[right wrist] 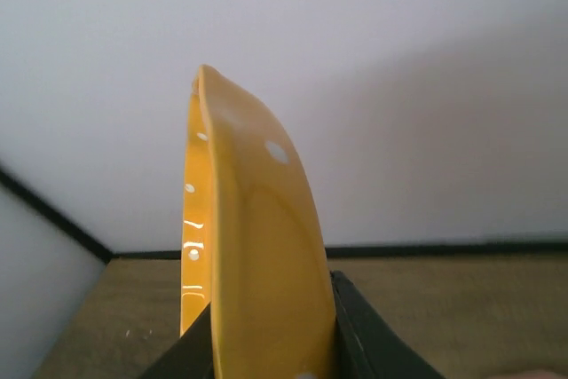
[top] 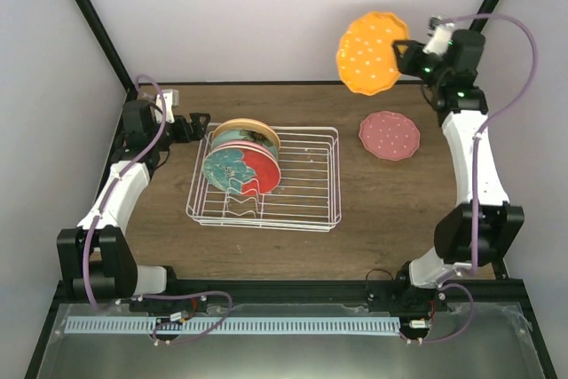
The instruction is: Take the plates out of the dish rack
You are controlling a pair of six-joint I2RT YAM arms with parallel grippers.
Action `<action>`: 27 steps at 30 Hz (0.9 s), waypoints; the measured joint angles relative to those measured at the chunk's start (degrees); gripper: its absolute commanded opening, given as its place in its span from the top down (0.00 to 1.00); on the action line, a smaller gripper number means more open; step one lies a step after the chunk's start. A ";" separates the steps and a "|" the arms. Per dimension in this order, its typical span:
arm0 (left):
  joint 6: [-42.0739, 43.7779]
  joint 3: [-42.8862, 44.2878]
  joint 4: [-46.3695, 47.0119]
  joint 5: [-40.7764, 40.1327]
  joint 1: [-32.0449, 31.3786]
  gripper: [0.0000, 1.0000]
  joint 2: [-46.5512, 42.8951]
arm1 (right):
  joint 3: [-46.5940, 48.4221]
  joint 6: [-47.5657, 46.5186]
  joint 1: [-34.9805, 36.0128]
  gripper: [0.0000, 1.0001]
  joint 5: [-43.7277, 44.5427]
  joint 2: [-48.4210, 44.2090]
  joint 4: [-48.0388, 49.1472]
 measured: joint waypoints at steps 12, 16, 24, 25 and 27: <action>-0.15 0.28 0.02 0.20 0.00 0.00 -0.35 | -16.20 20.98 -15.76 0.99 -6.51 14.56 1.75; -0.22 -0.13 0.00 0.20 0.00 0.00 -1.29 | -16.65 22.82 -15.30 0.99 -8.48 15.58 3.48; -0.39 -0.59 -0.04 0.17 0.00 0.00 -1.73 | -18.71 25.22 -17.07 0.99 -9.29 18.14 8.11; -0.39 -0.61 -0.07 0.17 0.00 0.00 -1.73 | -19.02 25.18 -17.31 0.99 -9.20 18.47 8.28; -0.39 -0.66 -0.07 0.15 0.00 0.00 -1.73 | -19.52 25.09 -17.79 0.99 -9.05 19.34 8.17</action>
